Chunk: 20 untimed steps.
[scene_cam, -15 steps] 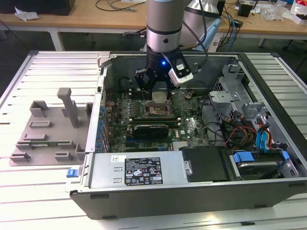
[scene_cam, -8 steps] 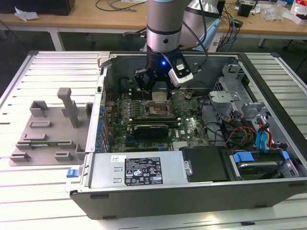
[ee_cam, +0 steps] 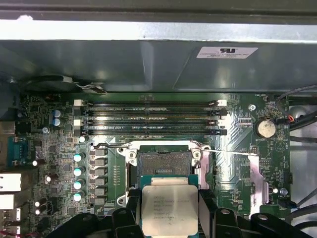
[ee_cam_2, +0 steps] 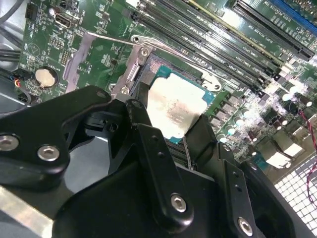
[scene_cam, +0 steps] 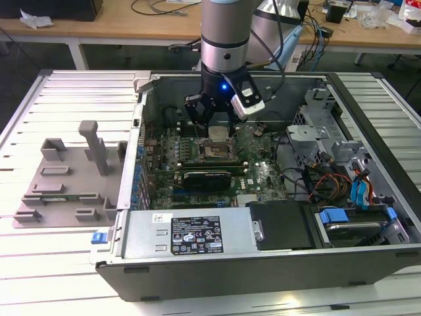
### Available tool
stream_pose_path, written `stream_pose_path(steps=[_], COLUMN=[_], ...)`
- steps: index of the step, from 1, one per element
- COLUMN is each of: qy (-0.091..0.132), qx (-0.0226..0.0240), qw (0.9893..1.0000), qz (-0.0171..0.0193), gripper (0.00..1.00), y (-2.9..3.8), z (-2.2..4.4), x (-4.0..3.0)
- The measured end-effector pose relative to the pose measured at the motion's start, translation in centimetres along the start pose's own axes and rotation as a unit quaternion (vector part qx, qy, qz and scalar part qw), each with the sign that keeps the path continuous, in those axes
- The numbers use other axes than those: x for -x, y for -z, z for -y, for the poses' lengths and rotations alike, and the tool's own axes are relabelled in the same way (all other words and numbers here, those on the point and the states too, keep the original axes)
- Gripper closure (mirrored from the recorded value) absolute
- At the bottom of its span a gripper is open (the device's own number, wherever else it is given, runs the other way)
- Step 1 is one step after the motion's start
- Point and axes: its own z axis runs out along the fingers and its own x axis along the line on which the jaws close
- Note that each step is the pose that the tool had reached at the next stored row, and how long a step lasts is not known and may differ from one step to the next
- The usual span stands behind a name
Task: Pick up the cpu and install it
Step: 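Place the cpu into insertion slot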
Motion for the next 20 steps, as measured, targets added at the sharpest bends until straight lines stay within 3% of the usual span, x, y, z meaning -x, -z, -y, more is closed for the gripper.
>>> stream_pose_path(steps=[1,4,6,7,9,10,15,16,20], qy=[-0.022,-0.083,-0.097,-0.112,-0.127,-0.139,-0.198,-0.215,-0.249], qx=[-0.0007,-0.0027,-0.0031,-0.0036,-0.004,-0.0044,-0.0062,-0.0068,-0.0079], qw=[0.9998,0.9966,0.9952,0.9937,0.9919,0.9903,0.9802,0.9766,0.9683], qz=[0.0008,0.0031,0.0037,0.0042,0.0048,0.0053,0.0075,0.0081,0.0095], gripper=[0.45,0.45,0.45,0.45,0.45,0.45,0.45,0.45,0.45], y=[-0.01,-0.06,-0.08,-0.1,-0.12,-0.14,-0.24,-0.27,-0.32], z=[0.0,0.0,0.0,0.0,0.0,0.0,0.01,0.01,0.01], x=[0.0,0.0,0.0,0.0,0.0,0.0,-0.01,-0.01,-0.01])
